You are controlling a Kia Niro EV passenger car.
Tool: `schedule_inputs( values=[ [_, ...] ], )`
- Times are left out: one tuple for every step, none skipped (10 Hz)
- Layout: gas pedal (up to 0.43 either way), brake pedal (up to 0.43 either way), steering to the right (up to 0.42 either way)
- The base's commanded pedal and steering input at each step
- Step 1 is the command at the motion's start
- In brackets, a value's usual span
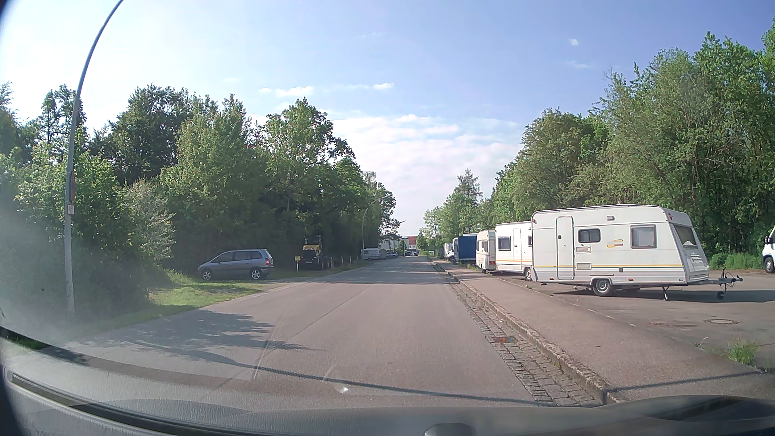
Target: Follow the waypoints while adhering to traffic rules and regulations
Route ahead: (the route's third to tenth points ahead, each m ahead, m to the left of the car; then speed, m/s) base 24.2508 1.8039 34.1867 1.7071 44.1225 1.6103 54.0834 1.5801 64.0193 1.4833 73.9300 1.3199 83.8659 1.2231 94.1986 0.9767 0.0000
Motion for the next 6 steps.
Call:
schedule_inputs(
  values=[
    [0.0, 0.073, -0.139],
    [0.0, 0.0, -0.151],
    [0.0, 0.0, -0.156],
    [0.0, 0.0, -0.158],
    [0.0, 0.0, -0.157],
    [0.0, 0.0, -0.155]
  ],
)
